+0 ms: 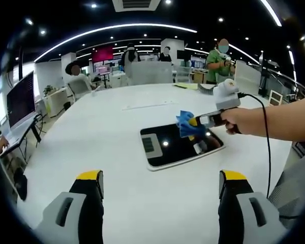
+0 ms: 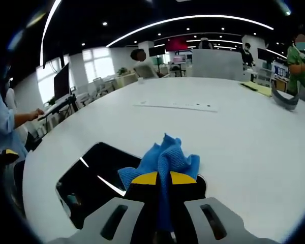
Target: Wipe the mirror surface with the cleaning cloth until all visible marks leave the cleaned area.
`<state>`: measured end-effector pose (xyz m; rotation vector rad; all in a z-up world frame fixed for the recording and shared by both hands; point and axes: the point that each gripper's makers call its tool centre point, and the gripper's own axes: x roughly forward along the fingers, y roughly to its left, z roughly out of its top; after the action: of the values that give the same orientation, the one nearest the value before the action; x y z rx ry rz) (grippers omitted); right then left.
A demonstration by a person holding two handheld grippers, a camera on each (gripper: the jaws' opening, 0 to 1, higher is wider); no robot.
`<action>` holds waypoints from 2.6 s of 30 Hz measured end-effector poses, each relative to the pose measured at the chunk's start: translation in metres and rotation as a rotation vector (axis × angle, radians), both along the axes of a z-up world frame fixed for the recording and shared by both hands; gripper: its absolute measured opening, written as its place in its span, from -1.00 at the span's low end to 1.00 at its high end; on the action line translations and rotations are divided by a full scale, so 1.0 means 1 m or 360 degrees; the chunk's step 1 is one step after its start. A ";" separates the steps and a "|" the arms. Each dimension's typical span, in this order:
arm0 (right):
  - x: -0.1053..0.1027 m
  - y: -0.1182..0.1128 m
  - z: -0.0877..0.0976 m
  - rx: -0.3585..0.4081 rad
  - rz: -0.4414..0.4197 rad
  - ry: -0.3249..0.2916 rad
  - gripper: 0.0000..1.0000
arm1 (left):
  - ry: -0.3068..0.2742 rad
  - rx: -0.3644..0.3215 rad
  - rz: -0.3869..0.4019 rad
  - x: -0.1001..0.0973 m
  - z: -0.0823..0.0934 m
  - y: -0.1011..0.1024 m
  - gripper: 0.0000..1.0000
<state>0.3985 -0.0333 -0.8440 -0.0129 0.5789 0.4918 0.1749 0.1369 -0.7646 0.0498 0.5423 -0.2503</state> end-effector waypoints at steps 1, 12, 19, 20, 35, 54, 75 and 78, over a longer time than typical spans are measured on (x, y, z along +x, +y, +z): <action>0.000 0.000 0.000 -0.0001 0.0000 0.0000 -0.94 | 0.0006 0.0002 -0.0002 0.000 -0.001 0.000 0.90; -0.001 -0.001 0.001 -0.0003 -0.0004 0.0004 -0.94 | 0.0003 0.0001 0.0000 -0.001 0.000 0.000 0.89; -0.002 -0.002 0.002 -0.0002 -0.0005 0.0004 -0.95 | 0.0006 0.0004 -0.0002 0.000 -0.001 0.000 0.89; -0.002 -0.002 0.002 -0.0003 -0.0005 0.0003 -0.95 | 0.0007 0.0010 -0.0005 0.000 -0.001 0.000 0.89; -0.004 -0.024 0.002 -0.0016 -0.0044 0.0011 -0.95 | 0.0011 0.0015 -0.0014 -0.001 -0.001 -0.002 0.89; -0.003 -0.028 0.001 -0.0023 -0.0043 0.0010 -0.95 | 0.0011 0.0022 -0.0022 -0.001 -0.002 -0.003 0.88; -0.017 -0.033 0.002 -0.0022 -0.0049 0.0016 -0.94 | 0.0007 0.0026 -0.0031 -0.001 -0.001 -0.004 0.88; -0.020 -0.034 0.002 -0.0023 -0.0046 0.0017 -0.95 | 0.0002 0.0030 -0.0034 -0.001 0.000 -0.005 0.88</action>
<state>0.3789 -0.0676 -0.8424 -0.0155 0.5924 0.4596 0.1739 0.1320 -0.7645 0.0735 0.5453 -0.2661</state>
